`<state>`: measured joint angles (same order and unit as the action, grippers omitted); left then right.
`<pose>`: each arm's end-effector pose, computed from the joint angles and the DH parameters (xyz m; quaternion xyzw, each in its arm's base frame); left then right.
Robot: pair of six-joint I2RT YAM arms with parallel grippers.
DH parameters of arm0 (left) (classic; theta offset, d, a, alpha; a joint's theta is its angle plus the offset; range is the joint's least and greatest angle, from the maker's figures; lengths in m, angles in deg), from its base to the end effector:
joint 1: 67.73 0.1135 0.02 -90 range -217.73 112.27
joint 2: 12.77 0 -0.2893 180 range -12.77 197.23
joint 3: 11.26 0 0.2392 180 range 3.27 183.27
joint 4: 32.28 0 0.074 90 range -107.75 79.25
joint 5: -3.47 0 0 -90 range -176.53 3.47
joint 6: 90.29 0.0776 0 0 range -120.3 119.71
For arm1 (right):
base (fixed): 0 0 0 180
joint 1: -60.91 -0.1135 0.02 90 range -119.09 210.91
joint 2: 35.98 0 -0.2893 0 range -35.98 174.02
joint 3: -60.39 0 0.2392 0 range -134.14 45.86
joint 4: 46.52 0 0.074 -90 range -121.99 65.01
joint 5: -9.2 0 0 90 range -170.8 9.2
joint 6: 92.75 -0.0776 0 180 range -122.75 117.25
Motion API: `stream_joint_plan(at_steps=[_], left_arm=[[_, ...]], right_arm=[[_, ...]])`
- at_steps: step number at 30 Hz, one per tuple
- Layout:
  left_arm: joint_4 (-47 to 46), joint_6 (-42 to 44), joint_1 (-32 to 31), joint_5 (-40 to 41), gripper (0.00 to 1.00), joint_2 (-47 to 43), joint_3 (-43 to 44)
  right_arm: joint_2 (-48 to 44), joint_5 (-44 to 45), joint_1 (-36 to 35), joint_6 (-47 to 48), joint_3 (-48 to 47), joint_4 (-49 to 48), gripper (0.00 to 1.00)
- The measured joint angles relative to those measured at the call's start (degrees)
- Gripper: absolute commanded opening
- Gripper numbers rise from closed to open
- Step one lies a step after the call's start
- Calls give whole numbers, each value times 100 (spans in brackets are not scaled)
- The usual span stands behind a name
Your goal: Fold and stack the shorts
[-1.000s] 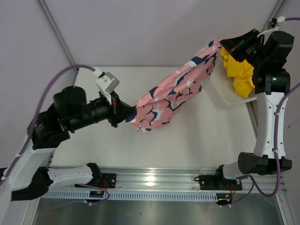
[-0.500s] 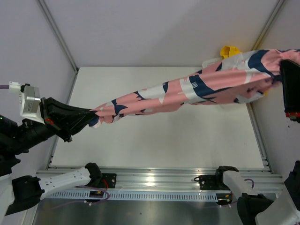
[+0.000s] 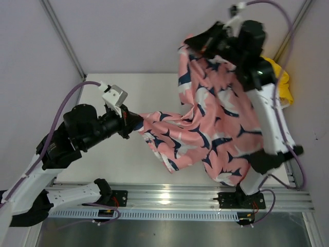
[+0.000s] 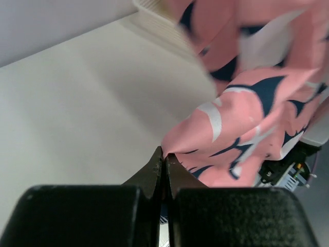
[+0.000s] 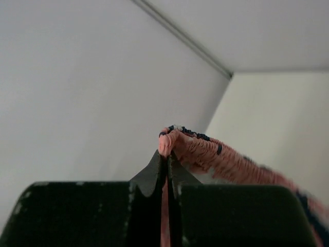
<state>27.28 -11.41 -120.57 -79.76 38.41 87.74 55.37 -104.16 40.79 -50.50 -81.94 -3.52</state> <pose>0.0962 -0.1118 0.4854 0.2409 0.7369 -0.2948 0.5586 0.2911 0.1394 0.6087 0.0051 0.6605 0.5227 0.5389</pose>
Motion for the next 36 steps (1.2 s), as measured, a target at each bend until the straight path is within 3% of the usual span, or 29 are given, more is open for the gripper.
stream_joint_plan(at_steps=[3, 6, 8, 12, 14, 17, 20, 28, 36], left_arm=[[160, -35, 26, 343, 0, -96, 83], [210, -33, 33, 590, 0, -402, 240], [208, -24, 37, 772, 0, -636, 330], [42, 2, 33, 909, 0, -1128, 407], [-39, 15, 39, 964, 0, -1172, 402], [-31, 17, 42, 1027, 0, -1154, 352], [-28, 20, 42, 968, 0, -1110, 350], [280, 70, 42, 905, 0, -1104, 680], [-37, 68, 55, 671, 0, -907, 549]], right_arm=[[1193, 105, -717, 402, -632, 785, 0], [931, -101, -721, 472, -39, 800, 0], [254, -280, -170, 352, 546, 400, 0], [-1982, -144, 1744, -232, 2371, -1139, 0], [-2815, -48, 1971, -452, 2675, -1644, 0], [-3311, -195, 1941, -621, 2402, -2380, 0], [-3324, -264, 1939, -632, 2164, -2490, 0], [-2658, -129, 1947, -492, 2129, -918, 0], [-1934, -203, 1823, -472, 1683, -393, 0]])
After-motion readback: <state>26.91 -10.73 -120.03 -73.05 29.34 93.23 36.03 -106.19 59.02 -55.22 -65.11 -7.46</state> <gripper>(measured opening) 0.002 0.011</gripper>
